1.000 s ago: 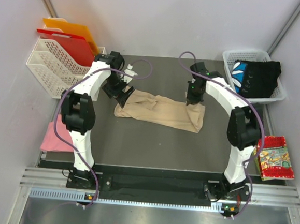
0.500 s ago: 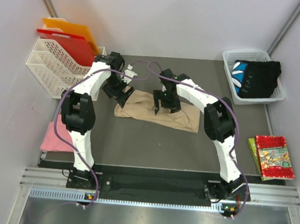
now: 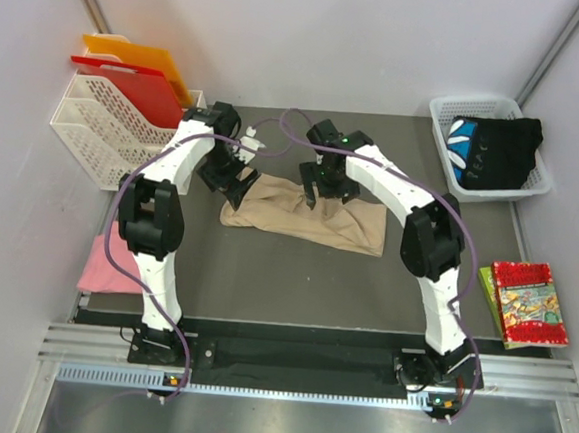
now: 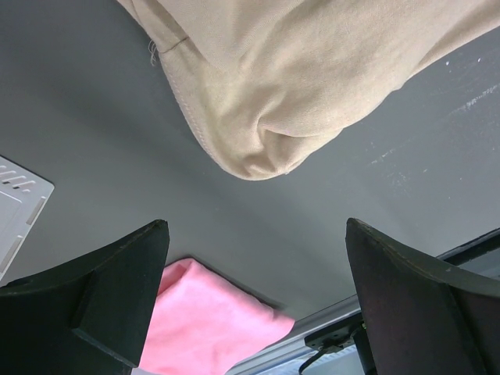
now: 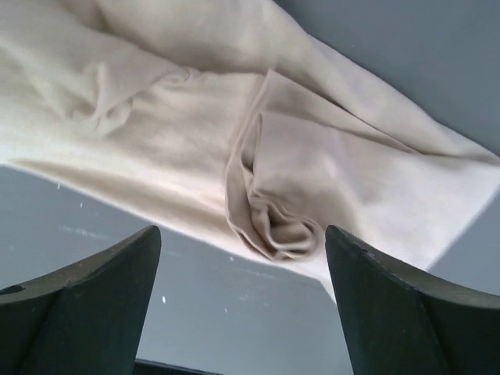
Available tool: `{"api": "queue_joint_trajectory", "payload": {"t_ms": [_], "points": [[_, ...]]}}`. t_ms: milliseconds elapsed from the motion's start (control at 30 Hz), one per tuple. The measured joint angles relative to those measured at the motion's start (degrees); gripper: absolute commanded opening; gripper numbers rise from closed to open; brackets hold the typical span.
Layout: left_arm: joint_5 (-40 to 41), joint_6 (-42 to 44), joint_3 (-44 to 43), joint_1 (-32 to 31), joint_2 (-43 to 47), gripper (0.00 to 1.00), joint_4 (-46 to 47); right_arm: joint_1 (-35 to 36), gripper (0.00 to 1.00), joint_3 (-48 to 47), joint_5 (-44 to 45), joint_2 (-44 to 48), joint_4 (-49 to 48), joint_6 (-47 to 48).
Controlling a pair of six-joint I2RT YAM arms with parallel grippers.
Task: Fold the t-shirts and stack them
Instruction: Fold the tshirt
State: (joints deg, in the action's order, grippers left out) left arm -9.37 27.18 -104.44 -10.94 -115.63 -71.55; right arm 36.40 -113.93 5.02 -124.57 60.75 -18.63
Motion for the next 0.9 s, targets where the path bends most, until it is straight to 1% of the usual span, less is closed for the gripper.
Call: {"api": "queue_joint_trajectory", "payload": {"t_ms": [133, 267, 400, 533, 600, 733, 900], "points": [[0.0, 0.0, 0.0, -0.1, 0.0, 0.99, 0.0, 0.9, 0.83, 2.6, 1.1, 5.2, -0.5, 0.8], [0.3, 0.0, 0.3, -0.3, 0.0, 0.99, 0.2, 0.8, 0.83, 10.6, 1.5, 11.4, -4.2, 0.1], [0.7, 0.0, 1.9, -0.4, 0.0, 0.99, 0.9, -2.7, 0.81, 17.7, 0.8, 15.0, -5.5, -0.6], [1.3, 0.0, 2.6, -0.4, 0.0, 0.99, 1.2, -6.6, 0.8, 21.6, 0.5, 15.3, -7.0, -0.9], [1.3, 0.0, 2.6, -0.4, 0.0, 0.99, 1.4, -7.1, 0.78, 23.0, 0.0, 15.3, -7.7, -1.0], [1.4, 0.0, 2.6, -0.4, 0.0, 0.99, 1.6, -6.0, 0.76, 25.2, -2.8, 15.3, -9.8, -1.1], [1.6, 0.0, 2.6, -0.4, 0.0, 0.99, 1.8, -3.7, 0.76, 25.4, -5.7, 15.3, -11.5, -1.1]]}}
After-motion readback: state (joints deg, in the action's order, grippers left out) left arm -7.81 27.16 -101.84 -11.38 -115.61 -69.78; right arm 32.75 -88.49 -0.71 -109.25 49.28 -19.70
